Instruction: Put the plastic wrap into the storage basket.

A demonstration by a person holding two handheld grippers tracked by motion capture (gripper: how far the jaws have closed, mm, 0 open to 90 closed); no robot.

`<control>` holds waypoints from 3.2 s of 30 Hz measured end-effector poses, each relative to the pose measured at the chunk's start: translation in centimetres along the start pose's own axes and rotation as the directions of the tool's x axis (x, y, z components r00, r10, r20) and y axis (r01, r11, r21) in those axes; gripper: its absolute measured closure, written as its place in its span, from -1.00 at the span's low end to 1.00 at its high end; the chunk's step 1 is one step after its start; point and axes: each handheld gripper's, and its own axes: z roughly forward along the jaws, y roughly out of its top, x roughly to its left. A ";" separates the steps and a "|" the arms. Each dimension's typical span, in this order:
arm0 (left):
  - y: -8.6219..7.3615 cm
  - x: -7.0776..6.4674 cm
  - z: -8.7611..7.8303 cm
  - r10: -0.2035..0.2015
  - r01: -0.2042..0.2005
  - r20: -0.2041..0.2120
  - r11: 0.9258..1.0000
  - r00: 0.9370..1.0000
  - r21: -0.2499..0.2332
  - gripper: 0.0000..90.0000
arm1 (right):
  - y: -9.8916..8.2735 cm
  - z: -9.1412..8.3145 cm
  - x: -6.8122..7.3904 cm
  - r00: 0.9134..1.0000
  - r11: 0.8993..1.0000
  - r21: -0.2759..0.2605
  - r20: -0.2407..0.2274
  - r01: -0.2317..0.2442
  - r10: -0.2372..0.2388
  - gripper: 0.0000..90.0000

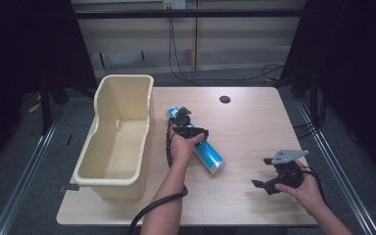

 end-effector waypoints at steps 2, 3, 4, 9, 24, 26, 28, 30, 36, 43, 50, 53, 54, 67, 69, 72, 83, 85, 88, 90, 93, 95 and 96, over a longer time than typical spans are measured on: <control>0.0 0.2 -0.1 -0.002 0.002 0.005 1.000 1.000 0.000 -0.95 | 0.0 0.0 0.0 1.000 1.000 -0.002 0.004 -0.003 0.003 -0.89; -0.1 0.2 -0.2 -0.006 0.006 0.010 1.000 1.000 0.006 -0.94 | 0.0 0.0 -0.1 1.000 1.000 -0.004 -0.001 -0.001 0.001 -0.89; -0.1 0.2 -0.2 -0.010 0.010 0.013 1.000 1.000 0.006 -0.93 | 0.0 0.0 -0.1 1.000 1.000 -0.005 -0.001 -0.002 0.002 -0.89; 0.0 -0.1 -0.1 -0.019 0.019 0.000 1.000 1.000 0.007 -0.93 | 0.1 0.0 0.0 1.000 1.000 -0.009 0.000 -0.004 0.004 -0.87; -0.5 0.7 0.8 -0.032 0.033 -0.014 0.995 0.999 0.093 -0.81 | 0.1 -0.5 -0.2 1.000 0.999 -0.036 0.009 -0.004 0.005 -0.84; -0.7 0.8 0.6 -0.023 0.024 -0.016 0.995 1.000 0.095 -0.80 | 0.0 -0.5 -0.2 1.000 0.999 -0.036 0.011 -0.002 0.002 -0.84; -0.7 1.1 0.0 -0.018 0.022 -0.032 0.990 0.999 0.136 -0.75 | 0.0 -0.5 -0.2 1.000 0.999 -0.037 0.012 -0.004 0.005 -0.84; -0.7 1.2 -0.3 0.004 0.003 -0.047 0.989 0.999 0.150 -0.72 | 0.1 -0.5 -0.2 1.000 0.999 -0.037 0.011 -0.004 0.005 -0.84; -0.8 1.6 -0.8 0.040 -0.027 -0.070 0.983 0.997 0.180 -0.67 | 0.1 -0.4 -0.1 1.000 0.999 -0.035 0.010 -0.002 0.002 -0.84; -0.7 1.5 -0.8 0.069 -0.053 -0.084 0.983 0.994 0.177 -0.67 | 0.2 -0.2 0.0 1.000 0.999 -0.032 0.007 0.011 -0.010 -0.83; -0.6 1.5 -0.6 0.085 -0.071 -0.097 0.987 0.992 0.146 -0.70 | 0.2 -0.2 0.0 1.000 1.000 -0.030 0.011 0.007 -0.007 -0.83; -0.7 1.4 -0.4 0.082 -0.067 -0.113 0.989 0.990 0.130 -0.71 | 0.2 -0.1 0.0 1.000 0.999 -0.031 0.011 0.007 -0.007 -0.83; -0.7 1.4 -0.4 0.082 -0.067 -0.113 0.989 0.990 0.130 -0.70 | 0.2 -0.1 0.0 1.000 0.999 -0.033 0.010 0.009 -0.009 -0.83; -0.7 1.6 0.1 0.002 0.016 -0.135 0.991 0.991 0.135 -0.58 | 0.2 -0.1 0.0 1.000 0.999 -0.033 0.005 0.006 -0.006 -0.83; -0.8 1.6 0.0 -0.053 0.067 -0.135 0.992 0.989 0.103 -0.55 | 0.2 -0.1 0.0 1.000 1.000 -0.030 0.006 0.004 -0.004 -0.83; -0.7 1.7 0.0 -0.050 0.066 -0.136 0.991 0.989 0.115 -0.52 | 0.2 -0.1 0.0 1.000 1.000 -0.030 0.003 0.004 -0.004 -0.83; -0.7 1.4 0.0 -0.086 0.104 -0.162 0.988 0.983 0.110 -0.47 | 0.2 -0.1 0.1 1.000 0.999 -0.031 0.000 0.009 -0.009 -0.82; -0.6 1.2 0.0 -0.144 0.165 -0.177 0.980 0.974 0.114 -0.45 | 0.2 -0.1 0.1 1.000 1.000 -0.027 0.003 0.010 -0.010 -0.82; -0.5 1.3 -0.2 -0.149 0.175 -0.176 0.974 0.973 0.146 -0.42 | 0.2 0.0 0.0 1.000 1.000 -0.029 0.001 0.009 -0.009 -0.82; -0.4 1.2 -0.3 -0.136 0.167 -0.182 0.972 0.974 0.168 -0.37 | 0.2 0.0 0.0 1.000 1.000 -0.028 0.002 0.009 -0.009 -0.82; -0.3 0.8 -0.8 -0.014 0.062 -0.197 0.969 0.980 0.240 -0.29 | 0.2 0.0 0.1 1.000 0.999 -0.029 -0.002 0.012 -0.012 -0.82; -0.4 0.5 -0.8 0.029 0.026 -0.207 0.965 0.978 0.259 -0.28 | 0.2 0.0 0.0 1.000 1.000 -0.027 -0.007 0.016 -0.016 -0.82; -0.4 0.3 -0.8 0.048 0.010 -0.209 0.963 0.977 0.270 -0.28 | 0.2 0.0 0.0 1.000 0.999 -0.028 -0.006 0.017 -0.017 -0.82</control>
